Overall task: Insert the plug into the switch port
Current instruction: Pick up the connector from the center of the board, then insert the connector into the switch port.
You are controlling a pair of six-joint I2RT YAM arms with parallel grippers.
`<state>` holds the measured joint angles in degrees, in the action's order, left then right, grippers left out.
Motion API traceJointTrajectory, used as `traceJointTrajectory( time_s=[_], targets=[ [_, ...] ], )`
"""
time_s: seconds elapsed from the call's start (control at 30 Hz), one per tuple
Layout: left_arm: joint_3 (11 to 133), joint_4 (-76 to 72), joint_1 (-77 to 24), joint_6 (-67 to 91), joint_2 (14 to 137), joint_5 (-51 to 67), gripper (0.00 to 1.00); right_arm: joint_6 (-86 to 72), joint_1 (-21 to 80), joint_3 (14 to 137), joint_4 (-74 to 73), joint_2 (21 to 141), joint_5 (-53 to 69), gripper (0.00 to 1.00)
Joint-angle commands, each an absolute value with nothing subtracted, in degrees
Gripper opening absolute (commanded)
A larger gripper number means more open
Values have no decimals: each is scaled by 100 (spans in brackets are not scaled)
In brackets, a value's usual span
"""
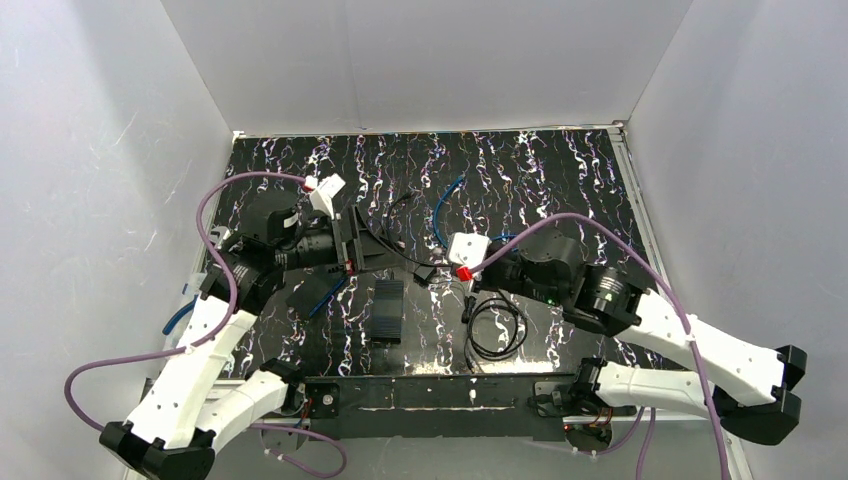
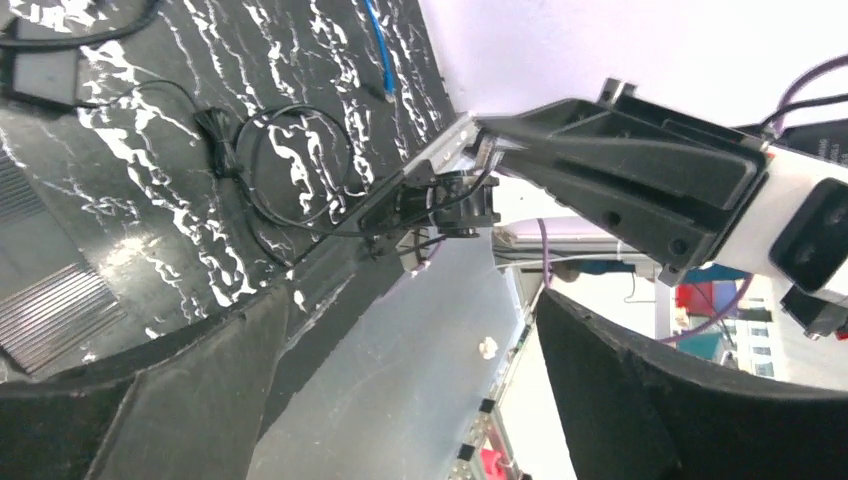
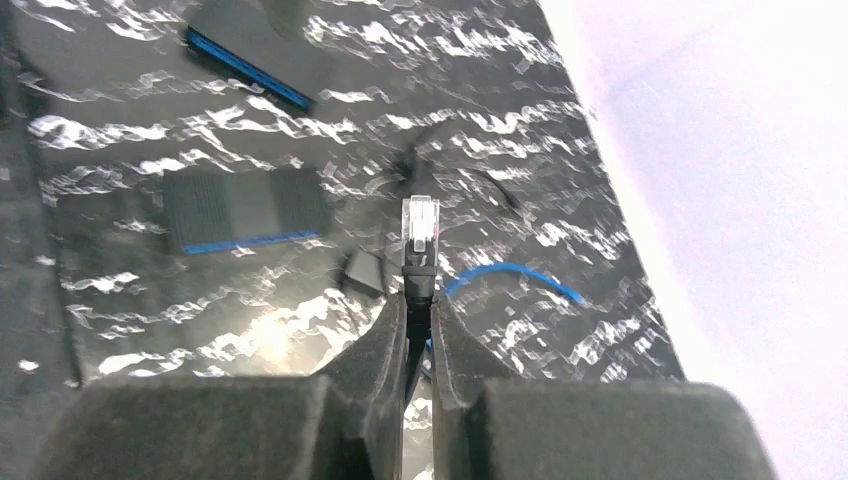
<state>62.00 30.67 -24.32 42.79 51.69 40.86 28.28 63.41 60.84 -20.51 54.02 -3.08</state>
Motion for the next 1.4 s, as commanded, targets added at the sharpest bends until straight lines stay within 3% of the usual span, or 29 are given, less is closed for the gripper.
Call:
traceJointTrajectory(
  time_s=[0.0, 0.13, 0.4, 0.57, 0.9, 1.37],
  targets=[
    [6443, 3765, -2399, 3570, 5007, 3313, 98, 4122, 5997, 6644, -2494, 5250, -2535, 1],
    [6324, 3910, -2399, 3400, 4968, 3083, 98, 4693, 5385, 7309, -2215, 5379, -3036, 1],
    [6048, 4140, -2400, 3082, 4905, 2684, 98, 5394, 4379, 8386, -2066, 5918, -2914, 1],
    [5653, 4275, -2400, 3002, 4879, 2274, 98, 4277, 4366, 7512, -2712, 5872, -1526, 1],
    [4739, 3794, -2386, 3300, 5199, 2063, 98, 1909, 4413, 5688, -2529, 6245, 854, 1],
    [3994, 3076, -2313, 3418, 5905, 2283, 98, 927, 5276, 4569, -1491, 6851, 1268, 1]
  ],
)
